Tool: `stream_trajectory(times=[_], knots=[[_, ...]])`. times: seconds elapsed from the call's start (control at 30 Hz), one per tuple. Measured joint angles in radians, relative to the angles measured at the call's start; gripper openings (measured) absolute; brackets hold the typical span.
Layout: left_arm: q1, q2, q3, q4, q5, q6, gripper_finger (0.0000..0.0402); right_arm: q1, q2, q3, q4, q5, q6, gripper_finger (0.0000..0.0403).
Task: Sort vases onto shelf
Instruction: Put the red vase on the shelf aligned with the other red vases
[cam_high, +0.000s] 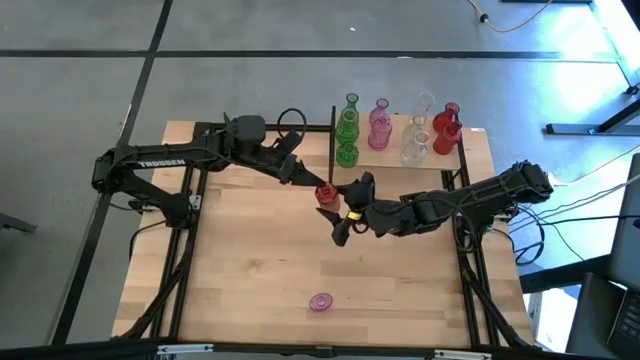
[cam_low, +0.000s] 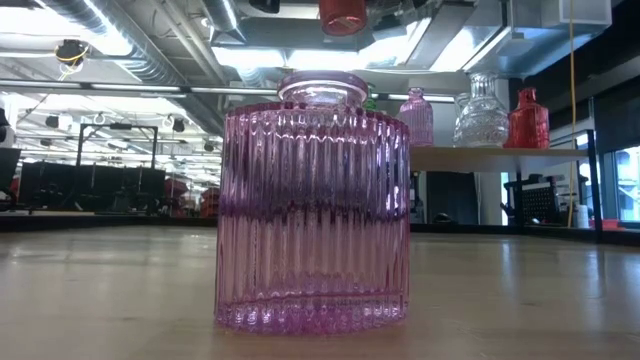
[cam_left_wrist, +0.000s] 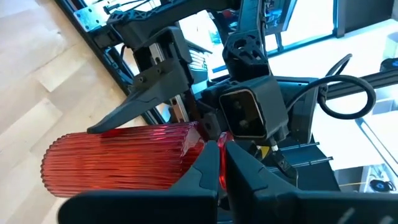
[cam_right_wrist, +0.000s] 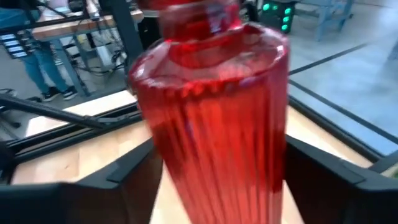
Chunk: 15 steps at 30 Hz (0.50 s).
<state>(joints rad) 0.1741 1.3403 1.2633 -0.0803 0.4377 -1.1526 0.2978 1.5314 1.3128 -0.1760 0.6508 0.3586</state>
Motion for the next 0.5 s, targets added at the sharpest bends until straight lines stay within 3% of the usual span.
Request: stream_trajectory(times=[0.23, 0.5], knots=[[0.001, 0.0, 0.0, 0.0, -0.006, -0.003, 0.0001, -0.005, 0.0, 0.0, -0.003, 0.018, -0.011, 0.0201], [0.0, 0.0, 0.0, 0.002, -0.01, 0.0, 0.0001, -0.006, 0.0, 0.0, -0.004, 0.015, -0.031, 0.0201]])
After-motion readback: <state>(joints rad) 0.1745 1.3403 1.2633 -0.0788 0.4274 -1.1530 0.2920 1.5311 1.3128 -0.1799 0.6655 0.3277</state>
